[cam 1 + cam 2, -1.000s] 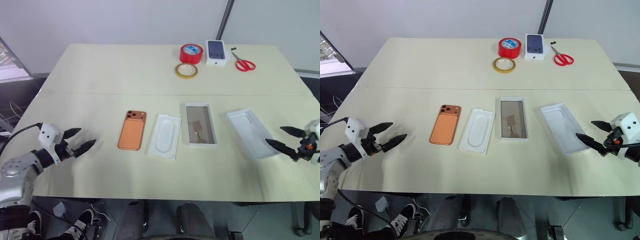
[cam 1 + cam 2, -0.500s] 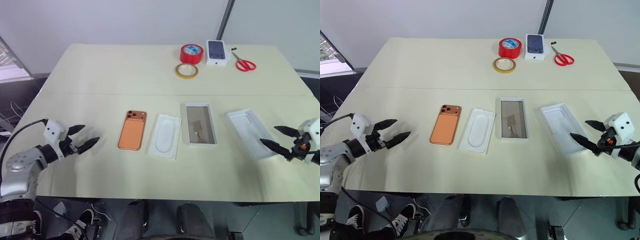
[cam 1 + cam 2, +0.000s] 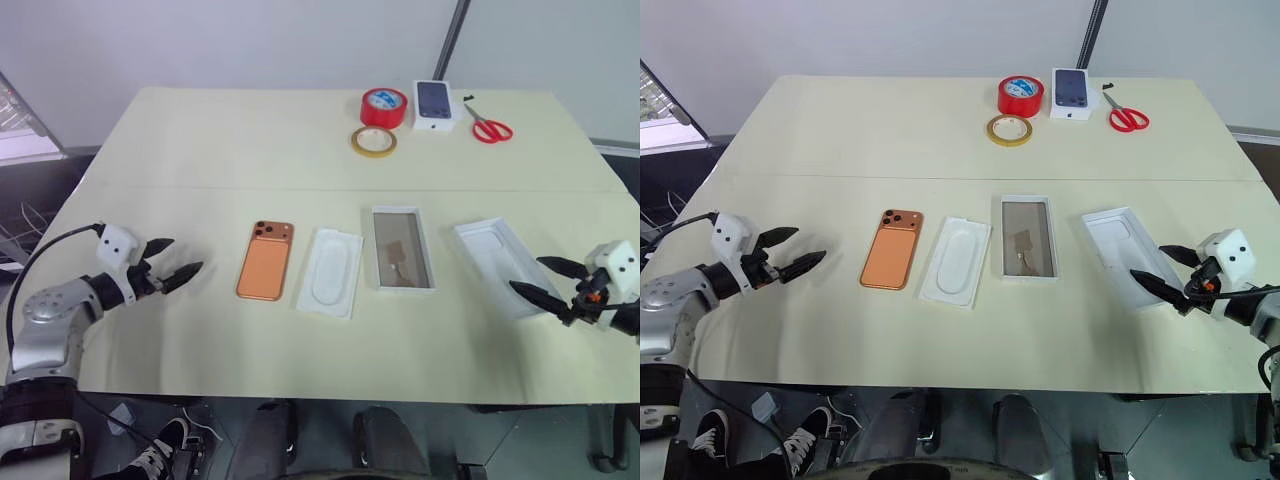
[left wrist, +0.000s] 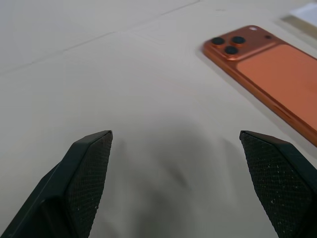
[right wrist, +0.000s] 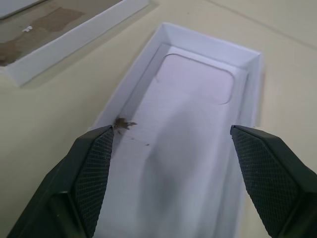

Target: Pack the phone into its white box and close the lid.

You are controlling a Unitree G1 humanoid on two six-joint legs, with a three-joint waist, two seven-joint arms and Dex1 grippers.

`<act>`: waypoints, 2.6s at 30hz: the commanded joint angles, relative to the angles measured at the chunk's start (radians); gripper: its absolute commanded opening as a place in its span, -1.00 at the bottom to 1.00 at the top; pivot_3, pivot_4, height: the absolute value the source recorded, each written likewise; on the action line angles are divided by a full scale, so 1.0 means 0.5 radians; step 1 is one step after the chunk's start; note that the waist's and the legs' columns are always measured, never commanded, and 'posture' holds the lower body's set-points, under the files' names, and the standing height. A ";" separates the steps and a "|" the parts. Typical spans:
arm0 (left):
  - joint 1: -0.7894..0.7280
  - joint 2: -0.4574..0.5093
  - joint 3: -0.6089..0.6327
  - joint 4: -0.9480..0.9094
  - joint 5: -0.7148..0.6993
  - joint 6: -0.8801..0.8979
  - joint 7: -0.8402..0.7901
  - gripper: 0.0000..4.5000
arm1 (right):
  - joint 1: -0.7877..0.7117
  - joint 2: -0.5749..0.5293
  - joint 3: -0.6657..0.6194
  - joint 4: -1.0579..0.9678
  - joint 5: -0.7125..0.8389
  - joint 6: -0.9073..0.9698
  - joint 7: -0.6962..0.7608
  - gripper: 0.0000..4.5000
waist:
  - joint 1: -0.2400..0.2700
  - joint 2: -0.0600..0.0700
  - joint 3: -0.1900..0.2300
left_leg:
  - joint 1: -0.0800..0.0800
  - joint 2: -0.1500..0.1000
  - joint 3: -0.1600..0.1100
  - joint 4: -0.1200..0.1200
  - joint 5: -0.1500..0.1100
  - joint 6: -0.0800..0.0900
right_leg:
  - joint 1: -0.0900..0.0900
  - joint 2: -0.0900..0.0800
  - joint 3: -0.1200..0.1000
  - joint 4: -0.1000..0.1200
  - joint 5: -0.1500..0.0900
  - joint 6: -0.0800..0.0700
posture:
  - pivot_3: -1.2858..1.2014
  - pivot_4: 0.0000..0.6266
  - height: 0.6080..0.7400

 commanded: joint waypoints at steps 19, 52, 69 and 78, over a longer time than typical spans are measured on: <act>-0.399 -0.475 -0.268 -0.784 -0.843 1.765 0.536 0.92 | -0.325 0.009 0.559 -0.868 0.056 0.215 0.121 0.74 | 0.007 -0.001 0.001 | -0.001 0.000 -0.003 0.013 0.000 0.000 | 0.005 0.007 -0.001 0.005 0.000 0.001 | 0.03 -0.52 1.00; -0.839 -0.920 -0.459 -0.163 -0.669 2.414 0.823 -0.99 | -0.364 0.090 0.646 -0.787 -0.079 0.039 0.009 0.77 | 0.053 -0.005 0.003 | 0.000 0.001 -0.005 0.024 0.000 0.000 | 0.012 0.010 -0.003 0.006 0.000 0.002 | 0.03 -0.52 1.00; -0.917 -1.025 0.030 -0.378 -0.761 2.503 1.008 -1.00 | -0.428 0.125 0.954 -0.558 -0.335 -0.134 0.135 0.65 | 0.051 -0.008 0.005 | -0.001 0.001 -0.005 0.024 0.000 -0.001 | 0.010 0.010 -0.003 0.007 0.000 0.002 | 0.03 -0.52 1.00; -0.927 -1.070 0.104 -0.446 -0.758 2.306 1.102 -1.00 | -0.594 0.186 1.084 -0.329 -0.382 -0.132 0.279 -0.99 | 0.050 -0.009 0.005 | -0.001 0.001 -0.005 0.023 0.007 -0.012 | 0.010 0.011 -0.003 0.007 0.000 0.002 | 0.03 -0.52 1.00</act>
